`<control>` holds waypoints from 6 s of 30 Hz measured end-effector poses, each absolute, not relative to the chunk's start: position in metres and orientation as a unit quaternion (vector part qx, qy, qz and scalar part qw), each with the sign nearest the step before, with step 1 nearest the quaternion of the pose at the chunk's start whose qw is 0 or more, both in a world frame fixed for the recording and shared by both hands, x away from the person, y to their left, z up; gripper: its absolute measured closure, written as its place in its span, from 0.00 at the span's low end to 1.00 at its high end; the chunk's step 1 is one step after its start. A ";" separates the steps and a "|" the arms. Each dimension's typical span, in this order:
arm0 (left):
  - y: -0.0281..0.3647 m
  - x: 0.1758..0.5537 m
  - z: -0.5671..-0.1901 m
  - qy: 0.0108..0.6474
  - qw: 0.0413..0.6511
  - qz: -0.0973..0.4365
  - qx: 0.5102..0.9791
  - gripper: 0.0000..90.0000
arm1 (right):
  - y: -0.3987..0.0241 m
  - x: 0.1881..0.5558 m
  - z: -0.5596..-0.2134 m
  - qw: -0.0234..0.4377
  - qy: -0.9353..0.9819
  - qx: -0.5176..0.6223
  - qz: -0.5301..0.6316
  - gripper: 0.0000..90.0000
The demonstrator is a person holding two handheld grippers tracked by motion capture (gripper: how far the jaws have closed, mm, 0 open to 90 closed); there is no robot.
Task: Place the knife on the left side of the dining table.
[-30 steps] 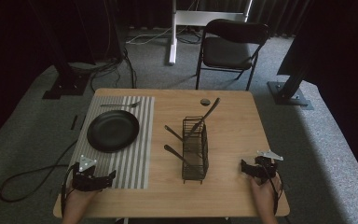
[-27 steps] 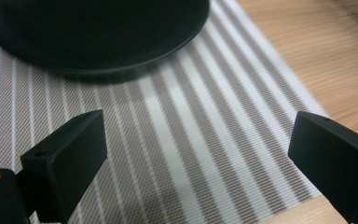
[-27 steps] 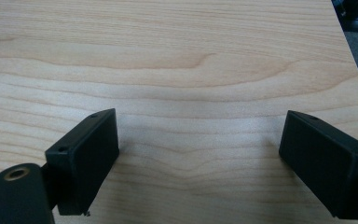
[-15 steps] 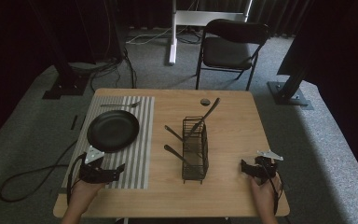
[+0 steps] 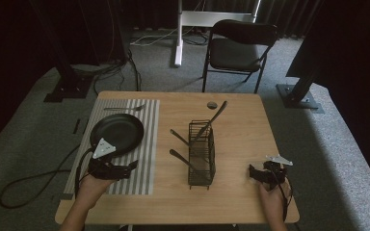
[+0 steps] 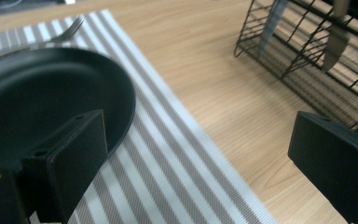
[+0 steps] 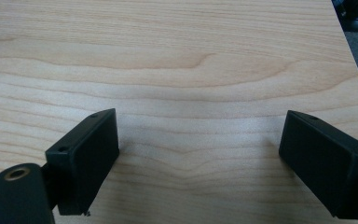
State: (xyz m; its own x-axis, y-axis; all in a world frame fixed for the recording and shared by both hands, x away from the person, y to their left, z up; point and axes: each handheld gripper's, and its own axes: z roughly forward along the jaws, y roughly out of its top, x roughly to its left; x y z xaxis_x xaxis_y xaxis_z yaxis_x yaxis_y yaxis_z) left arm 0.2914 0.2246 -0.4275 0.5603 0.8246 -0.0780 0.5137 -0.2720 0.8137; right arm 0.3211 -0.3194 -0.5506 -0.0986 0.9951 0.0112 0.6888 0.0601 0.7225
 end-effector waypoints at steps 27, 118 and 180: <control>0.169 0.321 -0.391 0.371 0.455 0.163 0.793 0.05 | -0.319 0.321 -0.551 0.260 0.680 0.619 0.295 0.12; 0.086 0.335 -0.327 0.287 0.531 0.063 0.795 0.93 | -0.319 0.321 -0.550 0.260 0.680 0.619 0.295 0.13; 0.201 0.319 -0.268 0.356 0.583 0.150 0.715 0.93 | -0.319 0.321 -0.550 0.260 0.680 0.619 0.294 0.13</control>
State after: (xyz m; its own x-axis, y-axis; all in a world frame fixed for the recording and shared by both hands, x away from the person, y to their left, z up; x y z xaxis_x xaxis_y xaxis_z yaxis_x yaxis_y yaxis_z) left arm 0.3186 0.2015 -0.2681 0.7019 0.6835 -0.2002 0.3340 -0.0677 0.9401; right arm 0.3209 -0.3195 -0.5505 -0.0981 0.9951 0.0110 0.6889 0.0599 0.7224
